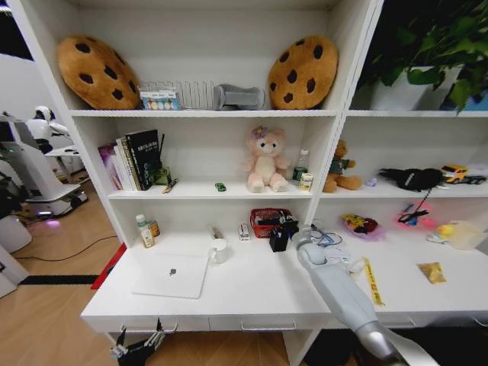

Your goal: Organize the objects on the table.

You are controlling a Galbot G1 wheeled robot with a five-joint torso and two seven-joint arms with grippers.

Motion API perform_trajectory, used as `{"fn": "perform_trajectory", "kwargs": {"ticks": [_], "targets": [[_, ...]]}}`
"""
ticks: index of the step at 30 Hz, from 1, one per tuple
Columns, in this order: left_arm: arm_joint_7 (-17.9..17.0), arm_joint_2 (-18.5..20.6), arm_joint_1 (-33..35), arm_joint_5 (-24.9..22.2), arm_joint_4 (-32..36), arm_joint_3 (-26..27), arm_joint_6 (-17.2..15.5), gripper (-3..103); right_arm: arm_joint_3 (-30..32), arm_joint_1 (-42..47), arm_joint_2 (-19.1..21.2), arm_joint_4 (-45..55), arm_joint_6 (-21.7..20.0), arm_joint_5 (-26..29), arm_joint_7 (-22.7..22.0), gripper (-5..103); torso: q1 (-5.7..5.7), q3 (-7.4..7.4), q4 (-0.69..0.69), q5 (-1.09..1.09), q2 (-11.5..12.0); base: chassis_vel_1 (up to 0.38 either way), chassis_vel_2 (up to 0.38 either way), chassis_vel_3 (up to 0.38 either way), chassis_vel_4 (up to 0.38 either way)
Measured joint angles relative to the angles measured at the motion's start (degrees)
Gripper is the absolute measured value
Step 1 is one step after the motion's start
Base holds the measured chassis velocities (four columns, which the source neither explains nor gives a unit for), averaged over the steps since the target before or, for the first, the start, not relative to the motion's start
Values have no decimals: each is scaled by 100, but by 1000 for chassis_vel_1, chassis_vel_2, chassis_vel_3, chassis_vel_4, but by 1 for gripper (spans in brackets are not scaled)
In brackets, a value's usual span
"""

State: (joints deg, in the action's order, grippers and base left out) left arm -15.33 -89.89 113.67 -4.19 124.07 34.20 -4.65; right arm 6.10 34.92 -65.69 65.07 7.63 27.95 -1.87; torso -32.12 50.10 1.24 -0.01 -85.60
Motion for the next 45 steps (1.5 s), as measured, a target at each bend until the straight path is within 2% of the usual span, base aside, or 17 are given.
{"fn": "perform_trajectory", "kwargs": {"ticks": [8, 14, 28, 42, 44, 45], "targets": [[1, 12, 1, -9, 2, -7, -24, 99, -110, -261, -341, -653, 555, -275, -5, 14, 0, 0, -2, 0, 0, 0, 0, 0, 0], [1, 1, 8, -9, 2, 1, -21, 99, -116, -333, -416, -811, 674, -348, -14, 14, 0, -1, -1, 0, 0, 0, 0, 0, 0], [11, -15, -1, -13, 1, 25, -20, 99, -78, -393, -576, -1087, 815, -513, -98, 14, 0, 0, -2, 1, 0, 0, 0, 0, 0], [12, -6, -10, -33, -5, 46, -20, 99, -19, -416, -534, -1159, 865, -511, -94, 14, 0, 0, -1, 1, 0, 0, 0, 0, 0], [12, -2, -10, -40, -5, 49, -23, 99, -6, -406, -513, -1133, 864, -484, -85, 10, 0, 0, -1, 1, 0, 0, 0, 0, 0], [12, 2, -10, -47, -3, 51, -25, 99, 1, -391, -496, -1099, 851, -467, -81, 14, 0, 0, 0, 1, 0, 0, 0, 0, 0]]}}
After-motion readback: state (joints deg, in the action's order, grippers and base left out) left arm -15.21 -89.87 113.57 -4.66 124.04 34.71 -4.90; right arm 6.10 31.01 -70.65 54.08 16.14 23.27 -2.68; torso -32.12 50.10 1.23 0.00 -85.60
